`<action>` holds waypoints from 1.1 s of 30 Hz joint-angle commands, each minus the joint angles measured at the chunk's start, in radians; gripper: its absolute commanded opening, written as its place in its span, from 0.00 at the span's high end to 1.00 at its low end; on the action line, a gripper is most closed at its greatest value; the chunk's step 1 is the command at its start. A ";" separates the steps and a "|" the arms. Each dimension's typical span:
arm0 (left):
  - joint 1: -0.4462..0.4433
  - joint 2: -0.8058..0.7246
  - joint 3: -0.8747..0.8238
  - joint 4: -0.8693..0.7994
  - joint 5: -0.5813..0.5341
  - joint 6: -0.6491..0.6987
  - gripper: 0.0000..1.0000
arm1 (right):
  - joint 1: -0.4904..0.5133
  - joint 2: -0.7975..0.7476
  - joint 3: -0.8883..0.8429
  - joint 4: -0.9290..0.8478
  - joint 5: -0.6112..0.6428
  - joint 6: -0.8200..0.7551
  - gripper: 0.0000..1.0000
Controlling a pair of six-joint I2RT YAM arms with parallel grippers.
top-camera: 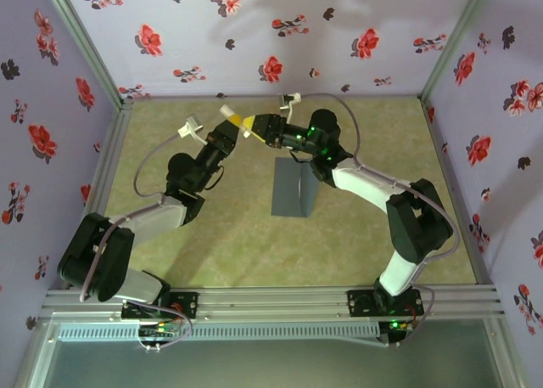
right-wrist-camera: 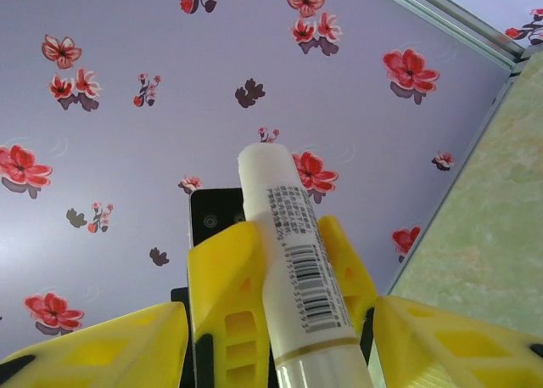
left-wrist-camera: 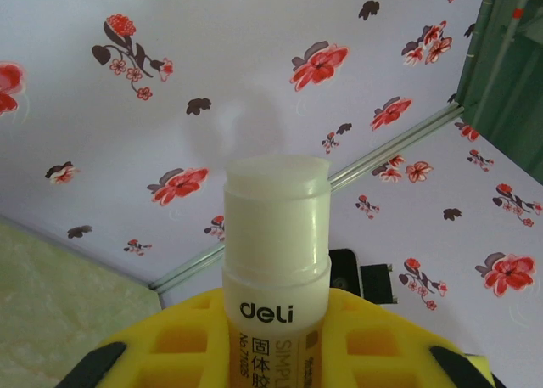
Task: Place the letter into the envelope and seal it
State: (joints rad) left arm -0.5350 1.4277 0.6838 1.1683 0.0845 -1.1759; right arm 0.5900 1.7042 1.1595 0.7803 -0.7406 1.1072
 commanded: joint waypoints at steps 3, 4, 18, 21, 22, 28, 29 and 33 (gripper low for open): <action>-0.008 0.018 0.049 0.066 -0.020 -0.019 1.00 | 0.008 0.017 -0.022 0.061 -0.005 0.023 0.40; -0.008 0.022 0.052 0.067 -0.021 -0.021 1.00 | 0.009 0.017 -0.025 0.062 -0.004 0.025 0.41; -0.016 0.042 0.066 0.072 -0.025 -0.007 1.00 | 0.016 0.021 -0.019 0.076 -0.005 0.037 0.48; -0.017 0.045 0.069 0.071 -0.024 -0.004 1.00 | 0.016 0.021 -0.018 0.075 -0.005 0.039 0.48; -0.015 0.045 0.071 0.071 -0.024 -0.004 1.00 | 0.017 0.020 -0.019 0.076 -0.005 0.039 0.48; -0.016 0.044 0.069 0.071 -0.024 -0.004 1.00 | 0.016 0.020 -0.016 0.071 -0.005 0.038 0.48; -0.015 0.044 0.069 0.072 -0.022 -0.004 1.00 | 0.016 0.021 -0.014 0.070 -0.007 0.038 0.49; -0.016 0.046 0.069 0.071 -0.022 -0.003 1.00 | 0.017 0.018 -0.011 0.068 -0.008 0.039 0.49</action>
State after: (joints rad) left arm -0.5442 1.4673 0.7250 1.1957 0.0780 -1.1946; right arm 0.5980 1.7153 1.1419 0.8139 -0.7403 1.1374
